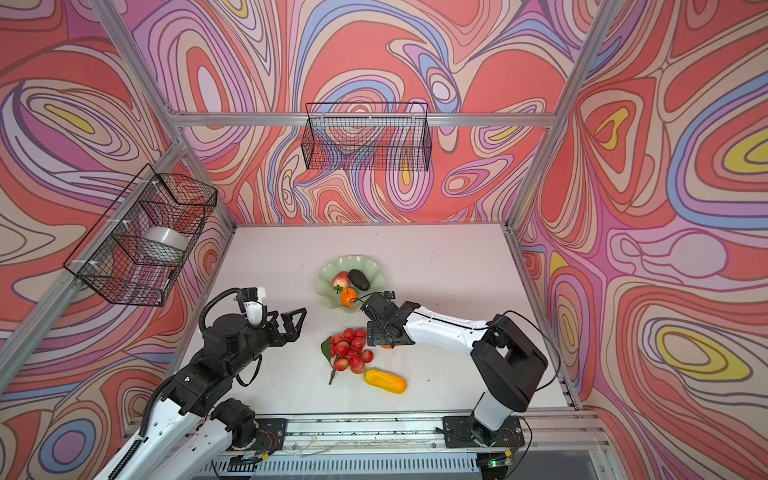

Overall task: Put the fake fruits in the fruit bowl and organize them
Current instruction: 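Reach the right gripper to the large orange fruit and grasp it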

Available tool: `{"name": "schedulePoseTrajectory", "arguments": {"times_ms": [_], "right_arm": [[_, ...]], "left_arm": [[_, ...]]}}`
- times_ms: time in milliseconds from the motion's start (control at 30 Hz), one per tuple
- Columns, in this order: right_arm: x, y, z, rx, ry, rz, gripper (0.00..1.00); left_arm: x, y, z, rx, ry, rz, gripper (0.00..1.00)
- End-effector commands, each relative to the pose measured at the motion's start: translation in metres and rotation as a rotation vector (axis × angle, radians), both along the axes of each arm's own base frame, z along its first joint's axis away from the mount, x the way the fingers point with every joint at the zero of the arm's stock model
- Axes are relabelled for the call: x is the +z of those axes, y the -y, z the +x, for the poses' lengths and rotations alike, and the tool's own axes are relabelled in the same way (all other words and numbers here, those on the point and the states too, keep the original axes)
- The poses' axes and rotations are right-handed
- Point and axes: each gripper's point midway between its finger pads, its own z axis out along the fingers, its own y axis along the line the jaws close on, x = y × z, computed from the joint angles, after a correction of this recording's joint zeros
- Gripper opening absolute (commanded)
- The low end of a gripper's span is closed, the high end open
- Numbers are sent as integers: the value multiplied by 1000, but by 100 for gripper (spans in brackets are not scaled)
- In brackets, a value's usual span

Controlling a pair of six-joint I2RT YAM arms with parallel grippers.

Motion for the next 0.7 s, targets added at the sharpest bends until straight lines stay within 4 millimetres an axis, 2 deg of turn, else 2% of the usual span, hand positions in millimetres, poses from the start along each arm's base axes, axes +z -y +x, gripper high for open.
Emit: {"name": "schedulePoseTrajectory", "arguments": {"times_ms": [0,100,167,233,367,400,467,567,633,667], "right_arm": [[1,-2,7,4,28,-23,80],[4,6,8,11,41,-62,62],[14,14,9,9,66,-95,52],[31,22,13,-1,108,-118,46],[87,22,26,-1,235,-100,42],[104,16,33,9,272,-79,42],[128,-1,48,43,328,-50,42],[154,-40,75,111,377,5,43],[156,-69,92,152,390,40,43],[148,-84,100,174,383,47,43]], "left_arm": [[-3,-1,-1,9,-8,-9,100],[-5,-2,-1,12,-12,-5,100],[-7,-3,-1,15,-15,-4,100],[-9,-3,-2,16,-18,-1,100],[-11,-6,-5,27,-31,-10,100],[-10,-6,-5,26,-29,-15,100],[-26,-8,-8,31,-58,-1,100],[-28,-9,-10,35,-65,-3,100],[-28,-9,-11,36,-69,-4,100],[-27,-9,-12,36,-68,-7,100]]}}
